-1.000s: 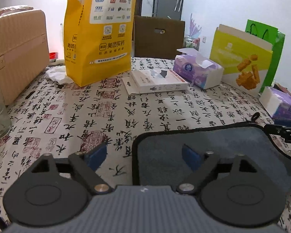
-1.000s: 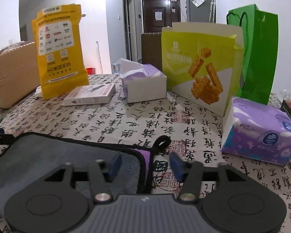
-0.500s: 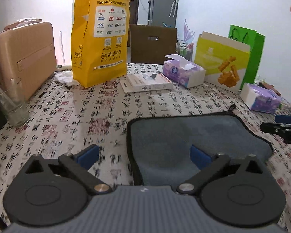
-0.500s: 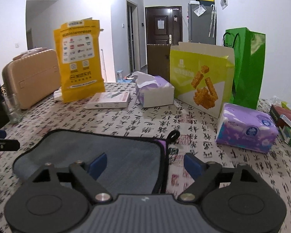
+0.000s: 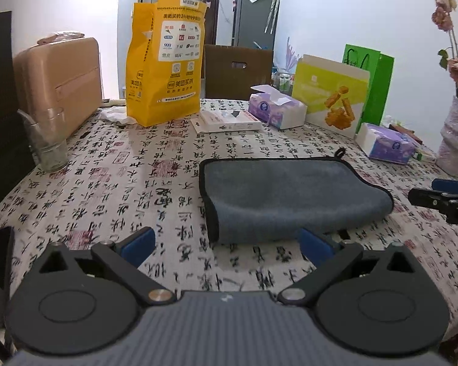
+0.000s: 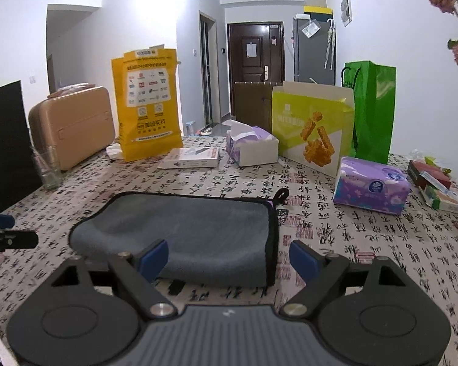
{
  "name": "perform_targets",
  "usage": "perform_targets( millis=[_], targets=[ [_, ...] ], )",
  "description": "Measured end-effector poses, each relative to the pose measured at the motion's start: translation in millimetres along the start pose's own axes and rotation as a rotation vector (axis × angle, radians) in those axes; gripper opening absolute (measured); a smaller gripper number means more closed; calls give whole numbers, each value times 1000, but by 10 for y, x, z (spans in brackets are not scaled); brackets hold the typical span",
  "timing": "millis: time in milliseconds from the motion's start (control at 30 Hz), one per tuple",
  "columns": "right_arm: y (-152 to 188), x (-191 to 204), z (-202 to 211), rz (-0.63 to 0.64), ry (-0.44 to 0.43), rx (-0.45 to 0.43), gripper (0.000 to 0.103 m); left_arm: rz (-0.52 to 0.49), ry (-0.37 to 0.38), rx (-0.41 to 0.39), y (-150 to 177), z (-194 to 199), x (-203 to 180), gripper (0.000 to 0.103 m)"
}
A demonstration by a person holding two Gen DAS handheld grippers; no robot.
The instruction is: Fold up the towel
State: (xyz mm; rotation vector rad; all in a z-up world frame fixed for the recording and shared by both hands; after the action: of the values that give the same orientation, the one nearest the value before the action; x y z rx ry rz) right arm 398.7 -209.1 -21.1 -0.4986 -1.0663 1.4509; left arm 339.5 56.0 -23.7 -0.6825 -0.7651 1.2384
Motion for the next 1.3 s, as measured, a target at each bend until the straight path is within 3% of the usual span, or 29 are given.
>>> perform_targets(
  millis=[633, 1300],
  targets=[
    [556, 421, 980, 15, -42, -55, 87, -15, 4, -69, 462, 812, -289, 103],
    [1126, 649, 1637, 1, -56, -103, 91, -57, -42, -166, 959, 1538, -591, 103]
  ],
)
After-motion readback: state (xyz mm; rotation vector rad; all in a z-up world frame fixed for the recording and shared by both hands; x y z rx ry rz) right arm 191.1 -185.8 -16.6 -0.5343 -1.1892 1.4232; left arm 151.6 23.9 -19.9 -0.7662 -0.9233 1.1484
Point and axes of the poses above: each gripper's, at about its wrist camera, not at the fingertips, and z roughly against the way its jaws point, x to its left, y to its underside, the point moved 10 cm from there along -z, roughly the way its jaws point, and after that the axes turned 14 degrees about -z, right-handed, at the moved point
